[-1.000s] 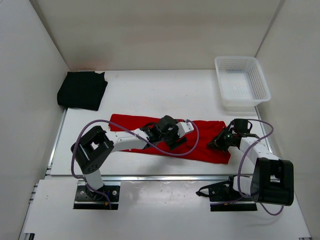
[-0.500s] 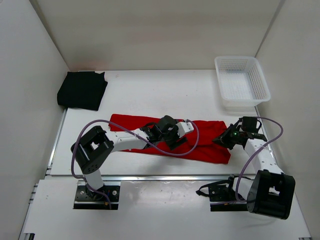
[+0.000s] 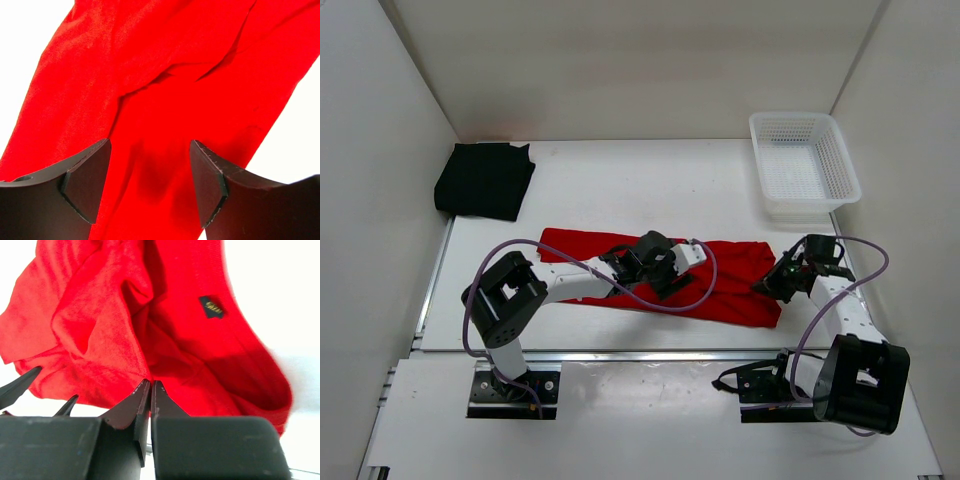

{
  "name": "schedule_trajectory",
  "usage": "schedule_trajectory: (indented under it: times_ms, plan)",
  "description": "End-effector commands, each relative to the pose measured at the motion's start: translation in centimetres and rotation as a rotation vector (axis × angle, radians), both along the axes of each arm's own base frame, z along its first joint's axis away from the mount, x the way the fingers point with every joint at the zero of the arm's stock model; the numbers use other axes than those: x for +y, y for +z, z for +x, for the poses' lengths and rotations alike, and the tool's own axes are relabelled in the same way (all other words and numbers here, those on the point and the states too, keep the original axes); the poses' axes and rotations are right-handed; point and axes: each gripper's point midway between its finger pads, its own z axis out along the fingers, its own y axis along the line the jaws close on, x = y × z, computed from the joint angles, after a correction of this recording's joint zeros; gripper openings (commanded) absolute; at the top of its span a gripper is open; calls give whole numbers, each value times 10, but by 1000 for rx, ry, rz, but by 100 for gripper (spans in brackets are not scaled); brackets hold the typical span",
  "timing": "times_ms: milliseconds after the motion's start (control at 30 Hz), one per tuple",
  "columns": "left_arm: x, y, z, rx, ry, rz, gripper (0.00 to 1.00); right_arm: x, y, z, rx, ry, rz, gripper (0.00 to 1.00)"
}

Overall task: Fold and stack the t-shirts
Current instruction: Fold the other side of the tshirt into a rectangle

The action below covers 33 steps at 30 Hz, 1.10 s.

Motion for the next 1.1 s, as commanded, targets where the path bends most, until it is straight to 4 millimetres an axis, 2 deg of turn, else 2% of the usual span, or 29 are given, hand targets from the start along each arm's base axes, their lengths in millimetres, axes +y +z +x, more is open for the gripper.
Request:
schedule_trajectory:
  times_ms: [0, 67, 167, 233, 300, 400, 500, 533, 600, 633, 700, 733, 800, 833, 900, 933, 1000, 1067]
  plan:
    - [1, 21, 3, -30, 5, -42, 74, -13, 5, 9, -17, -2, -78, 0]
    - [5, 18, 5, -28, 13, -33, 76, -11, 1, 7, -6, 21, -87, 3]
    - [3, 22, 5, -39, 10, -36, 74, 2, -7, -2, 25, 53, -49, 8]
    - [5, 21, 5, -32, 16, -33, 76, 5, -15, -10, 60, 45, -22, 20]
    - [5, 23, 6, -36, 19, -38, 75, 1, -16, -15, 68, 33, -38, 24]
    - [11, 19, 9, -36, 30, -22, 76, -12, 6, -4, 1, 21, -136, 31]
    - [20, 16, 14, -25, 62, -9, 75, -20, 33, 7, -58, 42, -285, 33]
    - [21, 22, 19, -33, 77, -20, 75, -14, 41, 10, -72, 79, -332, 33]
    - [30, 19, 24, -29, 106, -7, 75, 12, 52, 9, -130, 184, -356, 34]
    - [37, 17, 27, -16, 140, -7, 75, 18, 56, 12, -151, 198, -355, 33]
    - [46, 19, 33, 5, 192, -25, 75, 57, 54, 6, -197, 332, -311, 32]
    - [54, 22, 43, 19, 242, -46, 75, 67, 49, 3, -191, 348, -298, 31]
    - [64, 21, 44, 49, 285, -64, 75, 93, 34, -6, -178, 452, -313, 32]
    - [74, 14, 41, 86, 311, -48, 75, 102, 28, -7, -177, 488, -326, 32]
    - [79, 12, 39, 108, 328, -56, 75, 110, 25, -1, -183, 502, -341, 31]
    - [76, 14, 35, 113, 318, -64, 74, 106, 21, 3, -174, 500, -378, 31]
    - [64, 11, 20, 157, 260, -82, 75, 100, 29, 18, -192, 480, -422, 34]
    - [46, 23, 15, 211, 225, -155, 74, 94, 29, 30, -193, 456, -410, 35]
